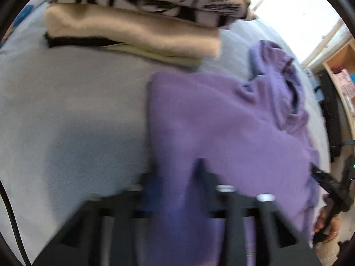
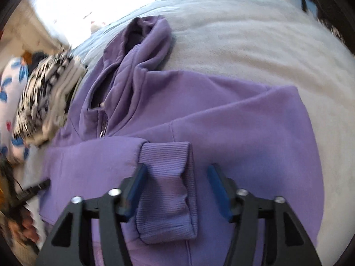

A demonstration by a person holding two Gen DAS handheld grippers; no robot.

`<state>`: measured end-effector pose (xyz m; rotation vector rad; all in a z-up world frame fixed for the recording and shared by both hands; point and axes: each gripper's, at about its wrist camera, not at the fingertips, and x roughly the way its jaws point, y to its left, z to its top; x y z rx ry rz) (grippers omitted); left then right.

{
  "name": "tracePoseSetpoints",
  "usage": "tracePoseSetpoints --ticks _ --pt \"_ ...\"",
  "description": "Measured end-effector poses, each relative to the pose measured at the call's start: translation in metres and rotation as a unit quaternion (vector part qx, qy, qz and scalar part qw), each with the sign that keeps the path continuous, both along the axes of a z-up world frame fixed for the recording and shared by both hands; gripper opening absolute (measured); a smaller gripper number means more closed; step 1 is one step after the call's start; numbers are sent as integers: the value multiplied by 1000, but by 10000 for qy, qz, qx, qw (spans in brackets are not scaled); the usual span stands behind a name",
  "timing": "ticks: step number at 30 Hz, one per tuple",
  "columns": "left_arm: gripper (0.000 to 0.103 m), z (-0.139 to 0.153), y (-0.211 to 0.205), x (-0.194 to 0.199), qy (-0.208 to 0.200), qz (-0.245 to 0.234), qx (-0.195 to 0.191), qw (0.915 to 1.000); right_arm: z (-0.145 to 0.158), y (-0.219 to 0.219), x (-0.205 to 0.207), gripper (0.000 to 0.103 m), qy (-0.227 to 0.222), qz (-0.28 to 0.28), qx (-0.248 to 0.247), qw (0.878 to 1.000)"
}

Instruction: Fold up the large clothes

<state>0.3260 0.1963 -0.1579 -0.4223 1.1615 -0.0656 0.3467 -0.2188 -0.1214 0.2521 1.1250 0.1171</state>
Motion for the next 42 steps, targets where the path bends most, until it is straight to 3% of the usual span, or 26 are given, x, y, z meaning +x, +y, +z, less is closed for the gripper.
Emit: tracePoseSetpoints --ticks 1,4,8,13,14,16,18,21,26,29,32,36,39,42 --pt "17 4 -4 -1 -68 30 161 9998 2 5 -1 14 -33 119 -152 9998" --pt "14 23 -22 -7 -470 -118 770 9958 12 12 -4 7 -299 266 -390 9984" --pt "14 38 -26 -13 -880 -92 970 9913 28 14 -9 7 -849 156 -393 9955" --pt "18 6 -19 -2 -493 -76 874 9949 -2 22 2 9 -481 236 -849 9949" --pt "21 5 -15 -3 -516 -25 786 9956 1 22 0 15 -487 221 -897 9945" --pt "28 10 -9 -5 -481 70 660 9966 7 21 -1 27 -334 124 -1135 9929" --pt "39 17 -3 -9 -440 184 771 9959 16 20 -6 27 -323 136 -1262 9914" --pt "40 36 -1 -20 -605 217 1036 9925 27 18 -15 27 -423 118 -1350 9899" --pt "39 68 -41 -44 -1117 -245 1509 9819 34 23 -29 27 -202 189 -355 9990" --pt "39 75 -83 -51 -1250 -605 1523 9785 33 49 -38 27 -185 350 -343 9986" --pt "39 70 -115 -54 -1200 -813 1210 9820 33 79 -46 27 -311 603 -390 9969" --pt "40 45 -140 -55 -913 -989 1169 9840 23 109 -55 27 -318 958 -626 9929" --pt "40 22 -138 -54 -585 -897 1227 9867 10 115 -56 27 -130 1043 -810 9912" --pt "43 18 -122 -55 -620 -799 990 9899 8 102 -55 22 -69 942 -707 9930"
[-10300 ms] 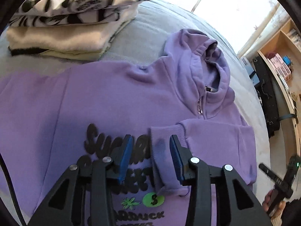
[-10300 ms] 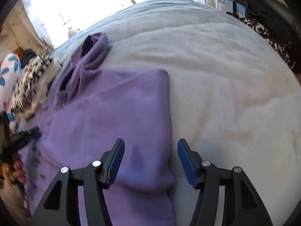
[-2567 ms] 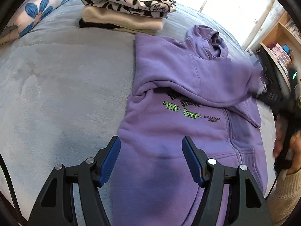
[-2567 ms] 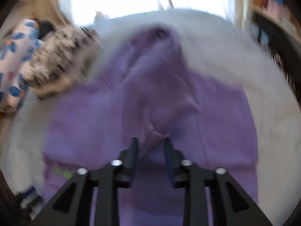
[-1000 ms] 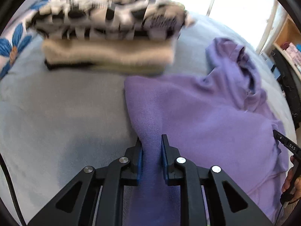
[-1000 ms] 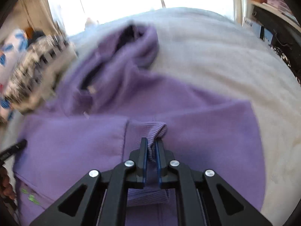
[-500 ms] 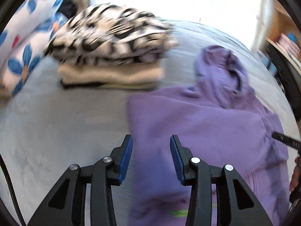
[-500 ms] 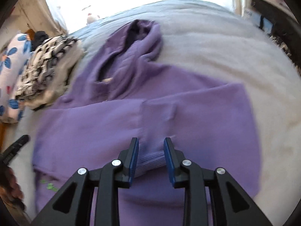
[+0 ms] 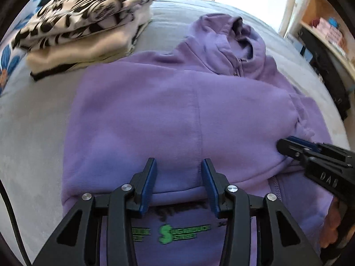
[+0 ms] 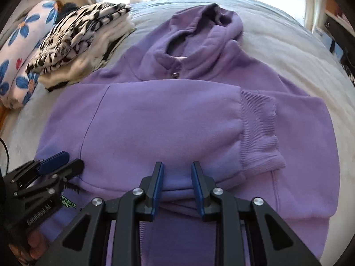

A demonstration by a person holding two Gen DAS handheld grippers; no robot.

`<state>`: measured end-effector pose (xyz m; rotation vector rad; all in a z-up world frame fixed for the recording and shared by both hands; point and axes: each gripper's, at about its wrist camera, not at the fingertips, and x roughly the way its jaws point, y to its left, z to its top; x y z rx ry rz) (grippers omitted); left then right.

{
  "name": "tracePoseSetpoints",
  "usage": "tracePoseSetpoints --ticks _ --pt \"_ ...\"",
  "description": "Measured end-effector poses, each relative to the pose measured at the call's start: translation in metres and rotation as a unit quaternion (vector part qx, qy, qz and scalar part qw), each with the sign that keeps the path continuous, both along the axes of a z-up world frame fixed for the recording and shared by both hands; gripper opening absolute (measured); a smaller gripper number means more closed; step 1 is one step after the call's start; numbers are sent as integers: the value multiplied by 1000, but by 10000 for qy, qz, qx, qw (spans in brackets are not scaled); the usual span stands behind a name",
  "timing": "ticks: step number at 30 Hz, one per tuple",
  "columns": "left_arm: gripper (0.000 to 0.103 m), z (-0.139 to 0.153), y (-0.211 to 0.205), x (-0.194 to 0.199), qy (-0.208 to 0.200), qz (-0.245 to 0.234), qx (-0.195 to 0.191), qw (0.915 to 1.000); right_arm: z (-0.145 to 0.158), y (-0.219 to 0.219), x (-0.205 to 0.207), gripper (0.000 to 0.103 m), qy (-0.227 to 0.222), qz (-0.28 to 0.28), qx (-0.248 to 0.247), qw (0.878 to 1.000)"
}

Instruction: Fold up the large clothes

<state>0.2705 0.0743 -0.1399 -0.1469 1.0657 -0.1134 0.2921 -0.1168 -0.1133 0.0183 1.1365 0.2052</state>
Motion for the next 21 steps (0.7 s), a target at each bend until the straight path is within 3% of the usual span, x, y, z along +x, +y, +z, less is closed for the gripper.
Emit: tracePoseSetpoints --ticks 2,3,5,8,16,21 --pt "43 1 18 -3 19 89 -257 9996 3 -16 1 15 -64 -237 -86 9997" --pt "43 2 24 -4 -9 252 -74 9997 4 -25 1 15 -111 -377 -234 9990" --pt "43 0 30 -1 -74 348 119 9993 2 -37 1 9 -66 -399 19 9992" --pt "43 -3 39 -4 -43 393 -21 9992 2 -44 -4 9 -37 -470 193 9987" --pt "43 3 26 -10 -94 378 371 9986 -2 -26 -14 13 -325 -569 -225 9976" --pt "44 7 30 -14 -59 435 263 9987 -10 -25 -6 17 -59 -608 -173 9980"
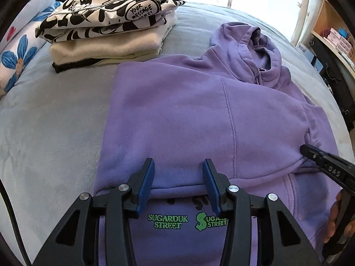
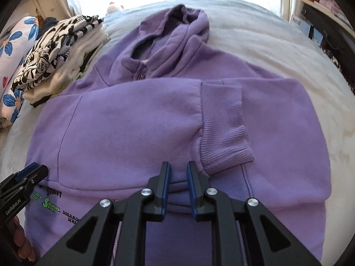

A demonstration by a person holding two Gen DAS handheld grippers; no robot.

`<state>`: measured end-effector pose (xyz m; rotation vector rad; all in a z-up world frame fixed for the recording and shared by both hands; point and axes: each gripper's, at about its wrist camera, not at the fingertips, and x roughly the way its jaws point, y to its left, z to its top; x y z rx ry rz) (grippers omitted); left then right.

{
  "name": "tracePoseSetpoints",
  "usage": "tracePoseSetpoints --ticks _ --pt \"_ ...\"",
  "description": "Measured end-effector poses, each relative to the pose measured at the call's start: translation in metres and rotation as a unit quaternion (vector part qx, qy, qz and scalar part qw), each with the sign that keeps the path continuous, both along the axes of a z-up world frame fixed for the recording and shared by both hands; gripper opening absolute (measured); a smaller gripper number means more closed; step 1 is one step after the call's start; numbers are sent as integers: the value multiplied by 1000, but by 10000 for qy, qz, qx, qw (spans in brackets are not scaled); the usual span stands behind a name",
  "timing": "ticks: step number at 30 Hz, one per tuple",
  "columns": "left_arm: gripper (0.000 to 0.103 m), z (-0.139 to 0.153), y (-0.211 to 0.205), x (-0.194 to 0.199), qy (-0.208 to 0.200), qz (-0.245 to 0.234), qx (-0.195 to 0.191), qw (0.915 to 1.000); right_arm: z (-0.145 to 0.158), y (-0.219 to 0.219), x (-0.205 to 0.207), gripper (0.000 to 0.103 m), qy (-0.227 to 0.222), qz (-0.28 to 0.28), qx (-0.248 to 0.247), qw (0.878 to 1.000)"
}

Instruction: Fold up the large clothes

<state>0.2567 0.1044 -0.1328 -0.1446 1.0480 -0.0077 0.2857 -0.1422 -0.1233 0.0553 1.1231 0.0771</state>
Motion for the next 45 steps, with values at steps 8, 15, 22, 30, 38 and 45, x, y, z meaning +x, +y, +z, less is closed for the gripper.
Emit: tracePoseSetpoints --ticks 8,15,22,30,38,45 --pt "44 20 2 -16 -77 23 -138 9999 0 22 -1 18 -23 137 -744 9971" --pt "47 61 6 -50 -499 24 -49 9987 24 1 -19 18 480 -328 141 9982" --pt "48 109 9 -102 -1099 66 10 9939 67 0 -75 18 116 -338 175 9992" --pt "48 140 8 -152 -1394 51 116 9902 108 -6 -135 18 -374 -303 100 9988" --pt "48 153 9 -193 -1389 51 178 9901 138 -6 -183 18 -835 -224 -29 9963" --pt "49 151 12 -222 -1222 43 285 9921 148 -12 -218 18 -1042 -91 39 9945"
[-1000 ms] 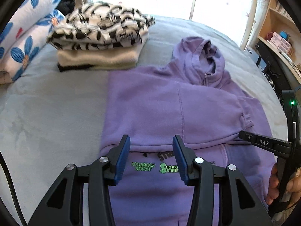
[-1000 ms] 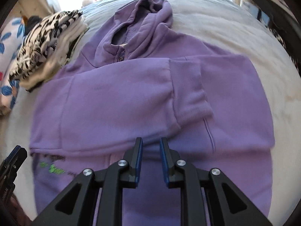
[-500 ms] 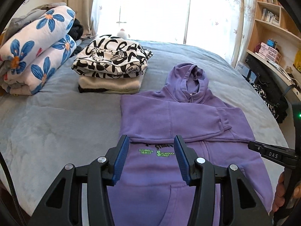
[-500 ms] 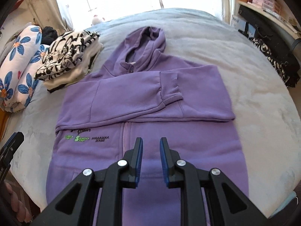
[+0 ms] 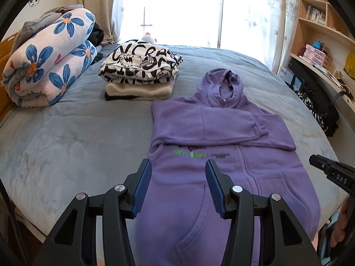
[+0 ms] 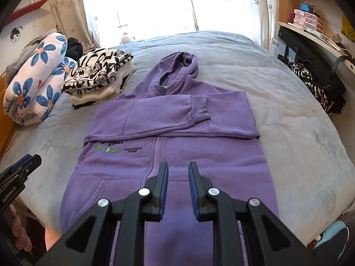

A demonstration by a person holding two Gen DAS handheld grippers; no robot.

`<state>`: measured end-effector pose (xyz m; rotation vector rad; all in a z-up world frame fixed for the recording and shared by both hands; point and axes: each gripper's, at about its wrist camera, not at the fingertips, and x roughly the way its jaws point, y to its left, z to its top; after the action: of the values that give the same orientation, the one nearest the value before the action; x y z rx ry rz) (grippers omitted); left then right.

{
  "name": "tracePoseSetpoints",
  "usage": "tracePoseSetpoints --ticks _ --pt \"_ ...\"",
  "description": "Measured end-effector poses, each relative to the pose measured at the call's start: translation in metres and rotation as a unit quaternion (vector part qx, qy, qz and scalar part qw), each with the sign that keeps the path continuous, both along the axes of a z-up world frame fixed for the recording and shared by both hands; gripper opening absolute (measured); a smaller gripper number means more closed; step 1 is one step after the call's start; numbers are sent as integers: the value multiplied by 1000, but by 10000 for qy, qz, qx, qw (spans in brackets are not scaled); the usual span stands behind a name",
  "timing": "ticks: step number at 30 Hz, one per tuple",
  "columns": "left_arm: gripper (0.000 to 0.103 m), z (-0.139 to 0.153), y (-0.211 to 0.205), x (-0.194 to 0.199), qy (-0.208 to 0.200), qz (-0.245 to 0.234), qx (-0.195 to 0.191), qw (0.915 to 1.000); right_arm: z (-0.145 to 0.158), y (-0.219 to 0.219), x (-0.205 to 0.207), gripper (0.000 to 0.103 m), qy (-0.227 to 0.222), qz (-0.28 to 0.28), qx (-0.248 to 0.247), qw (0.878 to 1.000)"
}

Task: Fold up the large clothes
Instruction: 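Open both tools and move them back to the hoodie hem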

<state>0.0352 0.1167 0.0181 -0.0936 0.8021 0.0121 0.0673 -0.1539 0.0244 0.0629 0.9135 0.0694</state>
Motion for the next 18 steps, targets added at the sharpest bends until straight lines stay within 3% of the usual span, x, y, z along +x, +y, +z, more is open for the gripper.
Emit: tracePoseSetpoints --ticks 11,18 --pt "53 -19 21 -51 327 17 24 9995 -7 -30 -49 22 -65 -87 8 9999" --pt "59 -39 39 -75 535 -61 -259 9982 -13 -53 -81 23 -70 -98 -14 9999"
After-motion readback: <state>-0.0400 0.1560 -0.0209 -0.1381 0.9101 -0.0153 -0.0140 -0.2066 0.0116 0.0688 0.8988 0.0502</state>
